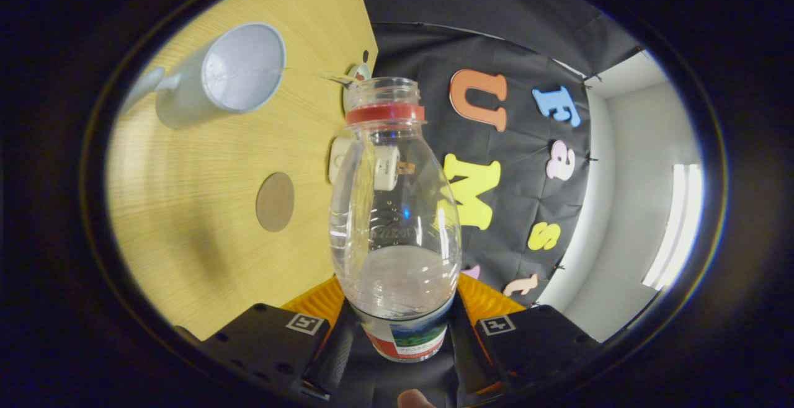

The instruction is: Take the bottle from table, then pour the juice into the cup, finally place the bottle on the coaster

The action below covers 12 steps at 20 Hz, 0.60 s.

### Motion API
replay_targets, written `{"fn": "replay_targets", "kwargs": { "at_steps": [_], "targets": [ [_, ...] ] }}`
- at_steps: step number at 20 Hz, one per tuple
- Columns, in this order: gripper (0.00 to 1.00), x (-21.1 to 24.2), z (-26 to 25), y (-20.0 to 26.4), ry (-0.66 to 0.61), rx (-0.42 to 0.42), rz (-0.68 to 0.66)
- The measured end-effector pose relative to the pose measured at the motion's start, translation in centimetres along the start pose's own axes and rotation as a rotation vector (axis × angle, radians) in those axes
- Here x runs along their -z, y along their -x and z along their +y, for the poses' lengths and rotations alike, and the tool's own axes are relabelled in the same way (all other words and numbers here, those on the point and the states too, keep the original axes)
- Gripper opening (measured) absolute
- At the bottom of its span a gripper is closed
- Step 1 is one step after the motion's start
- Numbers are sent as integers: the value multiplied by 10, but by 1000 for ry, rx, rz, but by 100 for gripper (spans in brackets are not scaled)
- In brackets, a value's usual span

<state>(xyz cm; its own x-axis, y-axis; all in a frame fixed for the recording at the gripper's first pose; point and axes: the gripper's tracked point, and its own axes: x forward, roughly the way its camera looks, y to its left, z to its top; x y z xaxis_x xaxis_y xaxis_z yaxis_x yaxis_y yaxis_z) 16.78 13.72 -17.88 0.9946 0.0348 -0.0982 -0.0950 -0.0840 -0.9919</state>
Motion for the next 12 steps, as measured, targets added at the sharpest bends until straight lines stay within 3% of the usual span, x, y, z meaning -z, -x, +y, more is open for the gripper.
{"fn": "replay_targets", "kwargs": {
  "at_steps": [12],
  "targets": [
    [76, -1, -17, 0, 46, 31, -6]
  ]
}}
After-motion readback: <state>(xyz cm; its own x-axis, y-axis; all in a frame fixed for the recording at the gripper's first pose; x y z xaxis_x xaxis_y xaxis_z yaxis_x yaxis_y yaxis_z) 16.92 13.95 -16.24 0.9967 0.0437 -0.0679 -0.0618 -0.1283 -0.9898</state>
